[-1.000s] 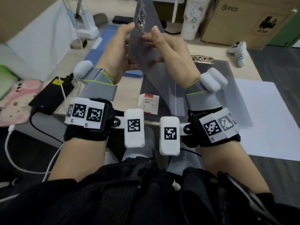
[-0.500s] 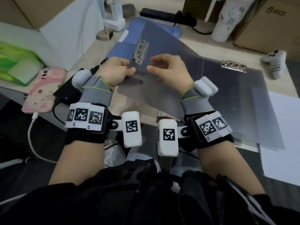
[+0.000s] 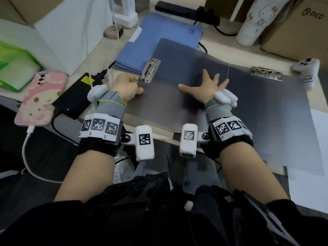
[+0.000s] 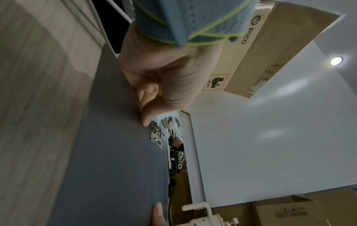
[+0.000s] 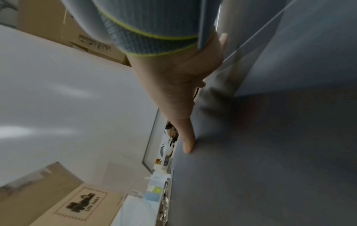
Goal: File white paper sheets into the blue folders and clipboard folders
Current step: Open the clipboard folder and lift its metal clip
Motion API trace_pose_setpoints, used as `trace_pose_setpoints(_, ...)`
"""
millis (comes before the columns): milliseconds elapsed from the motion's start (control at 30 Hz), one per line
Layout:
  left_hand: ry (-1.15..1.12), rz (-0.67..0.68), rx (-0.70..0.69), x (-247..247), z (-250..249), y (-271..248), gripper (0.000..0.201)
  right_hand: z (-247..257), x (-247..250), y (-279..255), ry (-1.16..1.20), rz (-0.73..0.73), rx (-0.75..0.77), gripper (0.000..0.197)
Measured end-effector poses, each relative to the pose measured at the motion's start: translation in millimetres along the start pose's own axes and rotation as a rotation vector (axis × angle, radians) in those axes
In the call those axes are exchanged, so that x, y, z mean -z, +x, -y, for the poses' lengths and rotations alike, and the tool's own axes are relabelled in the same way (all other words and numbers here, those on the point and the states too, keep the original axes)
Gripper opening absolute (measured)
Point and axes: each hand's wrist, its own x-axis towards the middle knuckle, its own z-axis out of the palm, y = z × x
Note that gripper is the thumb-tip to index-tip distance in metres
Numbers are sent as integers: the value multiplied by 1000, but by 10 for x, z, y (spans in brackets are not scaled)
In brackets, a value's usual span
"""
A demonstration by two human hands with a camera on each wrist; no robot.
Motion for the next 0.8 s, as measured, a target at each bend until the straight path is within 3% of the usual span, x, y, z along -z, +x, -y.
trace_pose_setpoints(67, -53, 8, 41, -22, 68, 82, 28, -35, -4, -13, -10, 33, -44, 119)
trace_pose_setpoints(133, -86, -27, 87, -53, 87, 149, 10, -61, -40, -8, -15, 53, -59, 121)
trace_pose_setpoints(233, -143, -103, 104, -106, 24, 158, 28, -86, -88, 14, -11, 66, -60, 121)
trace_pose_setpoints(300, -149, -137, 104, -142, 5, 175, 20, -106, -116, 40, -9, 72, -53, 121)
trace_pose_setpoints(433, -182, -185, 86, -174, 29, 234, 29, -126, -140, 56, 8, 85, -51, 123)
trace_pose_setpoints(567, -229, -199, 161, -163, 84, 338, 27, -119, -140, 37, 18, 96, -49, 122)
trace_pose_setpoints(700, -309, -150, 231, -147, 481, 895, 43, -126, -138, 22, 18, 96, -48, 122)
trace_pose_setpoints(800, -340, -110, 236, -134, 506, 929, 27, -125, -123, 7, 7, 99, -47, 120)
